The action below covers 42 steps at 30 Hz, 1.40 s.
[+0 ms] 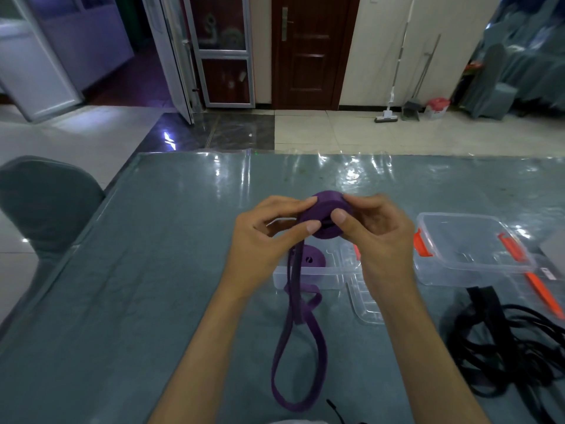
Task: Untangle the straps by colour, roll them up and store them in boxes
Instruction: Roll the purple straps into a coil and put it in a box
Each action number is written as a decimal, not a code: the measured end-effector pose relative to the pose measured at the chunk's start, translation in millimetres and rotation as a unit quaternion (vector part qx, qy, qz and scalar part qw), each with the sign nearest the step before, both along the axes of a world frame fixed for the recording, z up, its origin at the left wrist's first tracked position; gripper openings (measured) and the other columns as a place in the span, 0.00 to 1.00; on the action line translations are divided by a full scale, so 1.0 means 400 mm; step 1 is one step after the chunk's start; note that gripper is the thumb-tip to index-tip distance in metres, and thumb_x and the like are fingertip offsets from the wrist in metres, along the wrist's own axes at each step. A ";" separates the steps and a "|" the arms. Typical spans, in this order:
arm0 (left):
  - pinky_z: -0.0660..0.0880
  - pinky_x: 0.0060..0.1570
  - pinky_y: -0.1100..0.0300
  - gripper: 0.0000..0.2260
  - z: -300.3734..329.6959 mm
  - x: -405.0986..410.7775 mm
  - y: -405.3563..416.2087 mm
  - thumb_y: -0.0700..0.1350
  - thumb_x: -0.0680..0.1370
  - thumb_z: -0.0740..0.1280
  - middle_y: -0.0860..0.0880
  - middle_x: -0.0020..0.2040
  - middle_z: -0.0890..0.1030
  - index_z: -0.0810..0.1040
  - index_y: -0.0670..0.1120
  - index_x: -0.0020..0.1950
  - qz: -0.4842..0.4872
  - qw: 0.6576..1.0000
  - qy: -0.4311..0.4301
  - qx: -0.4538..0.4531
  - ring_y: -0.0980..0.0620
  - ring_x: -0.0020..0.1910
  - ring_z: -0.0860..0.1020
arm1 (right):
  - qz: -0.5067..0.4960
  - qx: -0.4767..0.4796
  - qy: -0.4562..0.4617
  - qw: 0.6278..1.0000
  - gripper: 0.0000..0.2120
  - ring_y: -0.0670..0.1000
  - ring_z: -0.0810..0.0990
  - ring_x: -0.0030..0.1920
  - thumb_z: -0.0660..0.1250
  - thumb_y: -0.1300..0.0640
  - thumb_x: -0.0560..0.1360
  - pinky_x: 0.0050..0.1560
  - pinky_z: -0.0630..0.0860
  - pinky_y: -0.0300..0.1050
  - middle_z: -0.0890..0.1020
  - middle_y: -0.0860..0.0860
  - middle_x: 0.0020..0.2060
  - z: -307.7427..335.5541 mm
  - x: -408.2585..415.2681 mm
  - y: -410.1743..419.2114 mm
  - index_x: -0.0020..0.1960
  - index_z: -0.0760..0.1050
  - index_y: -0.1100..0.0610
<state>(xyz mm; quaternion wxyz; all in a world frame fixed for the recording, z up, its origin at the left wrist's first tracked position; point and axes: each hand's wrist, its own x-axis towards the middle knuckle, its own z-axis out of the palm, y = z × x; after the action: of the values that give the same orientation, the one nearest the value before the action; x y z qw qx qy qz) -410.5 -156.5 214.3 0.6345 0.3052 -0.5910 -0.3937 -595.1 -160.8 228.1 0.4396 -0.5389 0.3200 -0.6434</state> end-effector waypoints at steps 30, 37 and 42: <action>0.81 0.60 0.59 0.14 -0.015 0.041 0.022 0.43 0.78 0.78 0.46 0.58 0.87 0.86 0.50 0.63 0.035 0.999 0.007 0.019 0.45 0.59 0.86 | 0.017 0.005 0.048 0.999 0.11 0.58 0.88 0.54 0.79 0.59 0.73 0.56 0.86 0.55 0.88 0.54 0.51 -0.002 0.032 -0.016 0.52 0.84 0.49; 0.82 0.56 0.60 0.13 0.011 0.037 0.024 0.43 0.76 0.80 0.49 0.57 0.88 0.86 0.54 0.59 0.077 0.996 0.042 0.012 0.47 0.57 0.87 | 0.033 0.032 0.061 0.997 0.15 0.62 0.88 0.52 0.83 0.57 0.70 0.52 0.86 0.61 0.86 0.59 0.51 0.017 0.030 -0.011 0.52 0.80 0.53; 0.81 0.59 0.57 0.14 0.010 0.041 0.024 0.39 0.78 0.78 0.45 0.58 0.87 0.87 0.50 0.61 0.034 0.999 0.015 0.023 0.45 0.59 0.86 | 0.011 -0.017 0.029 0.999 0.13 0.60 0.87 0.56 0.81 0.57 0.73 0.56 0.86 0.58 0.87 0.56 0.54 0.008 0.033 0.004 0.54 0.83 0.47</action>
<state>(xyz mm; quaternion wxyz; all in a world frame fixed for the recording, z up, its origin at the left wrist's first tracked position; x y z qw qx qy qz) -394.1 -146.8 218.2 0.6492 0.3337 -0.5614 -0.3900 -581.8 -159.1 231.2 0.4285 -0.5679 0.3156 -0.6279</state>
